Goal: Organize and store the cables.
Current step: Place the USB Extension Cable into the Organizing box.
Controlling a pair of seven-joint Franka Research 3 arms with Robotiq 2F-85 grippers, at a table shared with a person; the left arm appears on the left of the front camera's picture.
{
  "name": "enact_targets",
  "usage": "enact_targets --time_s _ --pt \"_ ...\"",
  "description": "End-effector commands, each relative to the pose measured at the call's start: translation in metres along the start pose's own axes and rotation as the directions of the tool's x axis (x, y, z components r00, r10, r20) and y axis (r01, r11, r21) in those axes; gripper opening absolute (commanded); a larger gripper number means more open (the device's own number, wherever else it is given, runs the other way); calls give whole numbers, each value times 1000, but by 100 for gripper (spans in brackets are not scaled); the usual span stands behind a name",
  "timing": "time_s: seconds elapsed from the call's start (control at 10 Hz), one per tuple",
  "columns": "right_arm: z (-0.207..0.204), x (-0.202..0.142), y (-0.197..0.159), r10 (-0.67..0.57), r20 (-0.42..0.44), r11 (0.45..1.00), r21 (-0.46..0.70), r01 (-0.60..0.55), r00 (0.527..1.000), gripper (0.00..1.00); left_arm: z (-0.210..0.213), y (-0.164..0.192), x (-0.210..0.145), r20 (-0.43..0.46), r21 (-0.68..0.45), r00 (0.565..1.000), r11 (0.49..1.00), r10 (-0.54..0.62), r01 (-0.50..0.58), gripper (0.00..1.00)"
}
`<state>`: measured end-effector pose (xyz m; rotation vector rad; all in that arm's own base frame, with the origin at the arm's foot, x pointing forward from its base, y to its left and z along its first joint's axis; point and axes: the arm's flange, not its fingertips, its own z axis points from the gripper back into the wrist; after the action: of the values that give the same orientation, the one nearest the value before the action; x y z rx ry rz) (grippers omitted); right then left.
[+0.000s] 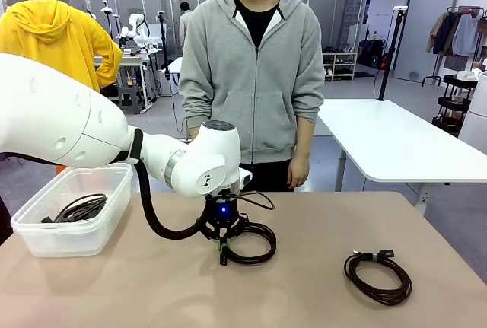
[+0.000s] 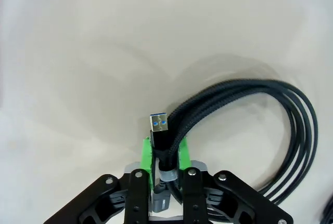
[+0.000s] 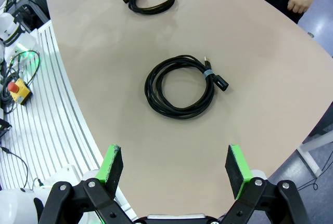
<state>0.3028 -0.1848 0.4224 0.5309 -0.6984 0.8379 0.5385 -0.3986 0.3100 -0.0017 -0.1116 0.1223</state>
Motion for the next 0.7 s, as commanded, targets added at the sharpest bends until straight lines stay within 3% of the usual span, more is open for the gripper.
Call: enact_targets --time_s 0.0,0.3,0.4,0.5,0.6 --pt "0 -1 0 16 19 1000 0 -16 1000 100 -4 -3 -1 -1 28 1000 999 23 -23 0" --pt "0 -1 0 16 19 1000 0 -16 1000 100 28 -4 -8 27 41 1000 999 12 -14 0" --pt "0 -1 0 16 19 1000 0 -16 1000 100 51 -5 -15 10 44 999 998 -50 49 0" --pt "0 -1 0 16 19 1000 0 -16 1000 100 76 -3 -23 32 48 998 997 -54 53 7" --pt "0 -1 0 16 19 1000 0 -16 1000 100 92 -3 -29 29 70 997 995 -70 68 7"
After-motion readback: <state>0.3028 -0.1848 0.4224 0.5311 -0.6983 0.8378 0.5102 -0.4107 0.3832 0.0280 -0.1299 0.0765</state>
